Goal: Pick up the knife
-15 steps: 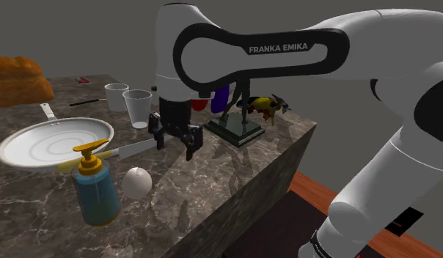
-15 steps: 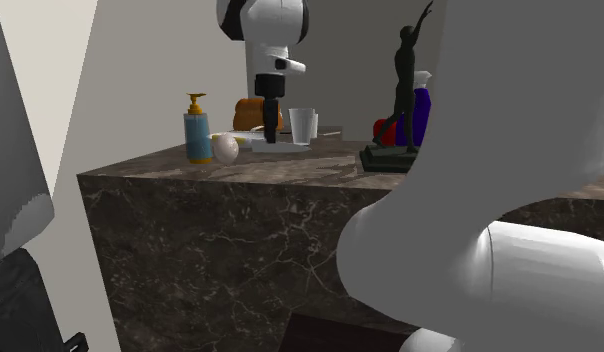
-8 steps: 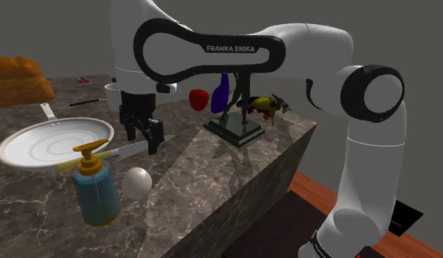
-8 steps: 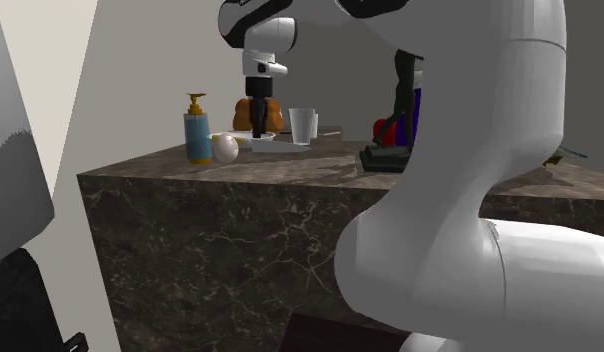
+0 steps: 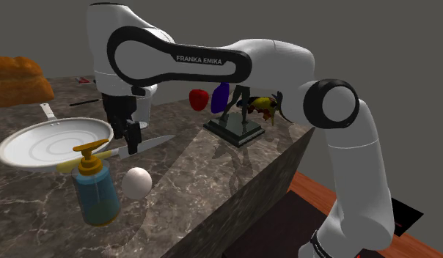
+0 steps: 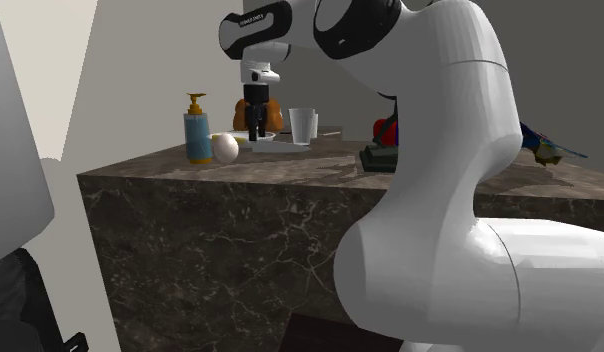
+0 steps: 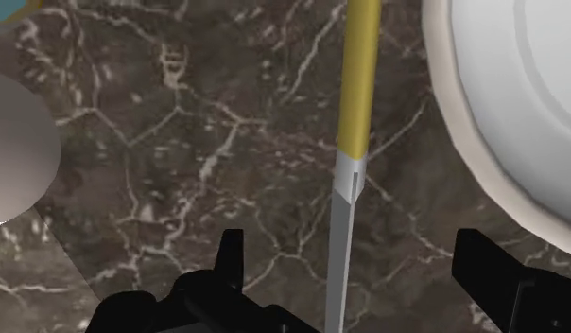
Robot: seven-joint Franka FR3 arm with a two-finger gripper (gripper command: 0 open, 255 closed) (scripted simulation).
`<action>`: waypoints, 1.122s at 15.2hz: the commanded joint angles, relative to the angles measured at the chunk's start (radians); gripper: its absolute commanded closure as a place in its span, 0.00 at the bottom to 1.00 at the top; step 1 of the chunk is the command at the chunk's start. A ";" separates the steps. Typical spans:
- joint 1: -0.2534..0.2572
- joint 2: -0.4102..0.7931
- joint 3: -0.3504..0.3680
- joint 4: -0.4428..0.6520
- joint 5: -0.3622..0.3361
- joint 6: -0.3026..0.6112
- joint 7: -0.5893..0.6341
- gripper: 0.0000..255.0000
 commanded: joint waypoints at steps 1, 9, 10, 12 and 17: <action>-0.014 -0.007 0.001 -0.042 0.003 0.033 0.004 0.00; -0.025 -0.010 0.002 -0.082 0.003 0.068 0.008 1.00; -0.025 -0.010 0.002 -0.082 0.003 0.068 0.008 1.00; -0.025 -0.010 0.002 -0.082 0.003 0.068 0.008 1.00; -0.017 -0.008 0.002 -0.052 0.004 0.041 0.005 1.00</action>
